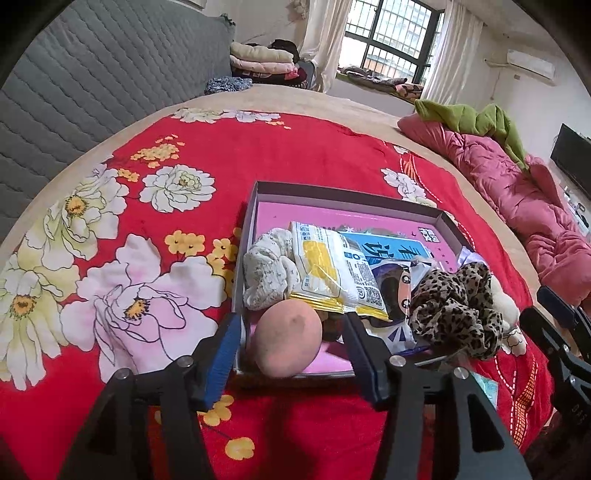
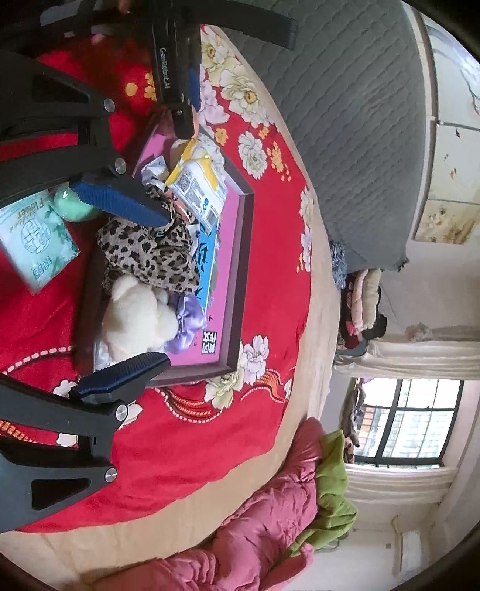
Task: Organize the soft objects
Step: 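Lower the scrunchie with right tool while left tool lowers the ball, opening both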
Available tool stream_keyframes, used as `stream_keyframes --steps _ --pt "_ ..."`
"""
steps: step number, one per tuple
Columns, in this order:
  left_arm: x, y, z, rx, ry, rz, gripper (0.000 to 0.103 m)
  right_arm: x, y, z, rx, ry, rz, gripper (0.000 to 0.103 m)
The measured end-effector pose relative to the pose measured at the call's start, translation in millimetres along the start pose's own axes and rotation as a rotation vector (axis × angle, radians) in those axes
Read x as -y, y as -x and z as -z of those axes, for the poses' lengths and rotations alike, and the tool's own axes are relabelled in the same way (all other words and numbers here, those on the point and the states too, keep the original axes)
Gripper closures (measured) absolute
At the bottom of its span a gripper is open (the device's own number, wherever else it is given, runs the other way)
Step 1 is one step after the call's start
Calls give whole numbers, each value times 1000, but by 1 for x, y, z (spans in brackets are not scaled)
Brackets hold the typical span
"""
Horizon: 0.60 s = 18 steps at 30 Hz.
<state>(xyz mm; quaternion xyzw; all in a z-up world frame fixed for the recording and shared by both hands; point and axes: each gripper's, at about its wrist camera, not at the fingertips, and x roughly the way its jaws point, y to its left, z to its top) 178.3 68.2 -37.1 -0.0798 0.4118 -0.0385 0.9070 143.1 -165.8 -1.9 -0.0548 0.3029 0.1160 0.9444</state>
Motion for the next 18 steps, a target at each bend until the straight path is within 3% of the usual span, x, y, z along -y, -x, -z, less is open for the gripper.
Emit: stream_keyframes --steps 9,18 --pt "6 21 0 22 -14 -10 39 -2 21 3 13 11 -1 30" --pt "27 41 9 -1 -38 67 39 -12 38 21 -44 -3 -58 29"
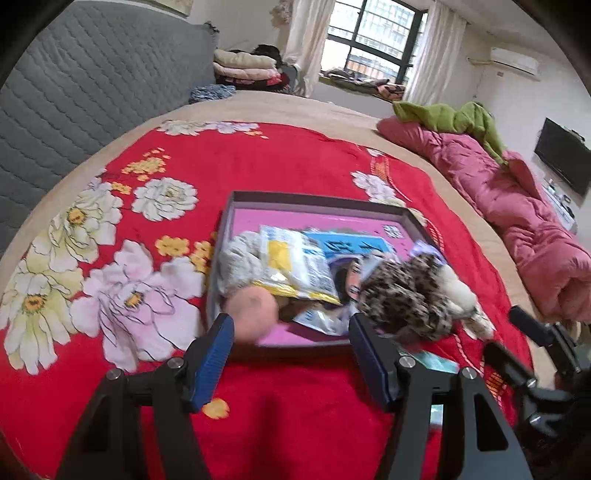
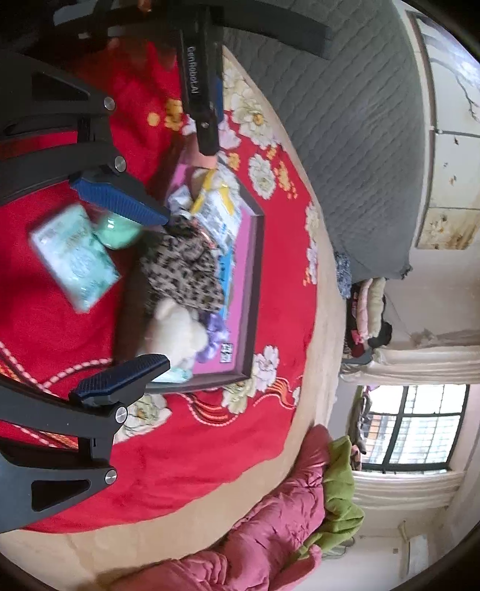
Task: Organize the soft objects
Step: 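Lower the scrunchie with right tool while left tool lowers the ball, opening both, then move left tool to the green sponge while right tool approaches the tissue pack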
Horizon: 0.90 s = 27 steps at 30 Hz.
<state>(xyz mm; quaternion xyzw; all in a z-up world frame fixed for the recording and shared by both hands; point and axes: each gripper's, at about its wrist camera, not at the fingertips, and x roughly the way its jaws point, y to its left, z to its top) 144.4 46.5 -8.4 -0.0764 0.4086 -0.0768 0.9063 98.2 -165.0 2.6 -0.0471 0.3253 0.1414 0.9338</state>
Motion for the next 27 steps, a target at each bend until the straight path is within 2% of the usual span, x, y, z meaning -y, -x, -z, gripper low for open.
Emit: stream_keyframes --steps 7,16,27 --pt "28 9 14 -22 -66 30 39 -9 7 20 -67 22 -43 29" --pt "51 17 27 -58 -97 59 39 -9 21 35 -102 21 -59 29" --pt "82 3 46 -140 -141 104 39 -12 17 53 -166 25 -84 29"
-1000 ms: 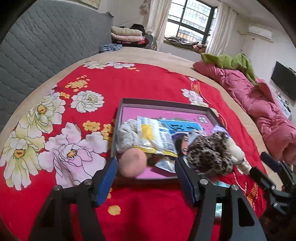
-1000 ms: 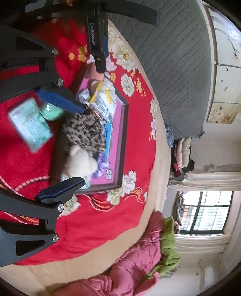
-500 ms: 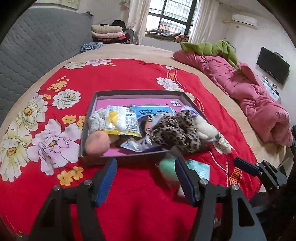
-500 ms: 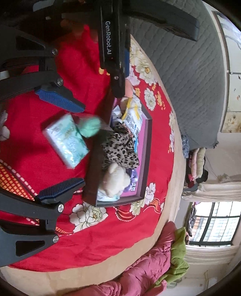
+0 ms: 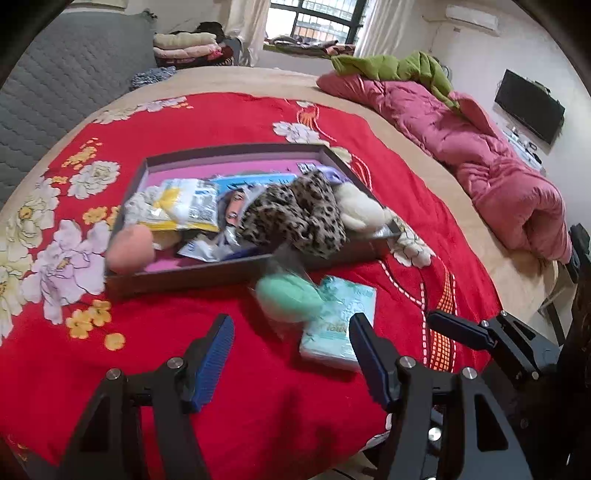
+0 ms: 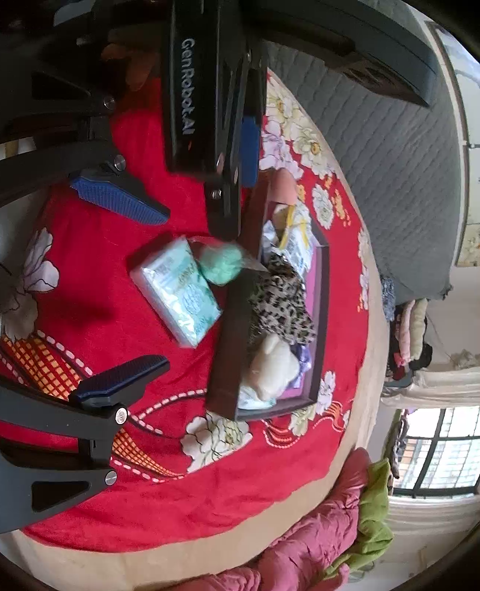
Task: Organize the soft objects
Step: 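Move left tool to the green sponge while right tool approaches the tissue pack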
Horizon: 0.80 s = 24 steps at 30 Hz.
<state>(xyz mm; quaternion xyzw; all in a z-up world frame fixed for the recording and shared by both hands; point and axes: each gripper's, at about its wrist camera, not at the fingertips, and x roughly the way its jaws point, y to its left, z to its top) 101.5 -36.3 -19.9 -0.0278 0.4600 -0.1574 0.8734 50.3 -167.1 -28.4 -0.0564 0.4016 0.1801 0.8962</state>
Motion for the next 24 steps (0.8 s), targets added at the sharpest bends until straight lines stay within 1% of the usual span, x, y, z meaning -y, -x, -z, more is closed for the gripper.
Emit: stream_keyframes --steps 8,12,15,17,21,23,24 --pt "2 -19 -5 -32 25 13 39 7 -13 7 -40 -14 -9 29" --pt "1 -31 -9 -48 45 2 39 8 -18 8 -45 -19 -10 29" --pt "0 -41 -13 -66 65 11 39 11 -25 8 -51 -40 -14 29" --pt "0 -48 -14 -84 66 7 39 13 -30 8 -57 -62 -21 29" --pt "-4 -53 -14 -83 78 -1 37 17 -40 6 -61 -117 -52 29" --pt "-8 -56 -13 -94 75 -39 37 18 -46 5 -69 -145 -69 29" --pt "-12 -57 -13 -98 82 -46 37 20 -48 5 -70 -165 -83 29"
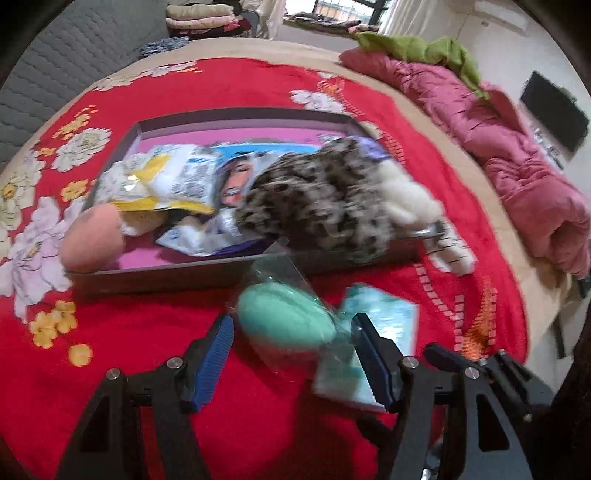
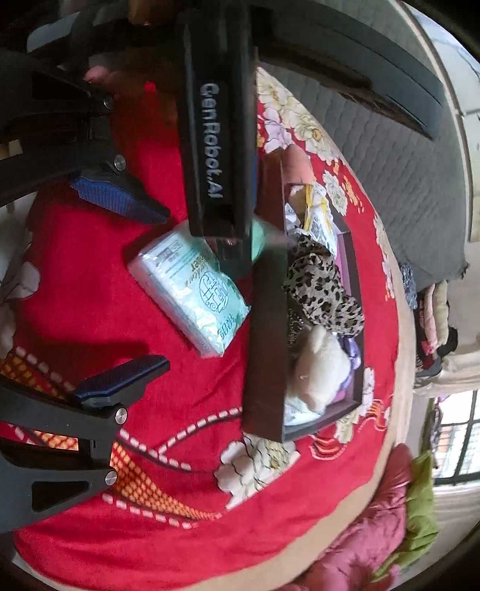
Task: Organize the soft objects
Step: 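Move left tool to the green sponge while right tool approaches the tissue pack, then grasp the green sponge with left tool while right tool grasps the tissue pack, then lift and carry the sponge with left tool and tissue pack with right tool over the box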
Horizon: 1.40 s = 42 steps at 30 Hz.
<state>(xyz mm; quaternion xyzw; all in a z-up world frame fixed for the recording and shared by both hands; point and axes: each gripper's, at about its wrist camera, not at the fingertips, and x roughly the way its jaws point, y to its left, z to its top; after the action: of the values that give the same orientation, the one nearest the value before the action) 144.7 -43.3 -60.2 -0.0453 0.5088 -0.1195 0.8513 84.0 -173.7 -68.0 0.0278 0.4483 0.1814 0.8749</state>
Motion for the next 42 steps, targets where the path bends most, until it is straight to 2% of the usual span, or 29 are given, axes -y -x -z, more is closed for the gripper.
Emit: stream_keyframes --steps 2,6,8,15,18,28,35,42 --pt "-11 -4 1 -15 36 25 37 3 -4 -2 -2 -33 -22 29" --pt "-30 -8 1 -23 61 0 39 9 -13 -6 -13 -84 -60 29" --pt "-40 -9 1 -23 85 22 41 11 -16 -8 -9 -99 -78 28" --pt "-52 -12 0 -18 96 56 53 19 -26 -20 7 -154 -134 29" --pt "-53 -11 3 -14 97 68 55 25 -32 -24 6 -179 -155 36" --pt "-56 -13 6 10 109 103 61 26 -35 -25 23 -191 -203 49" --pt "-57 -6 8 19 122 144 62 28 -18 -23 55 -183 -181 55" --pt "-50 20 4 74 112 168 62 31 7 -22 102 -157 -134 56"
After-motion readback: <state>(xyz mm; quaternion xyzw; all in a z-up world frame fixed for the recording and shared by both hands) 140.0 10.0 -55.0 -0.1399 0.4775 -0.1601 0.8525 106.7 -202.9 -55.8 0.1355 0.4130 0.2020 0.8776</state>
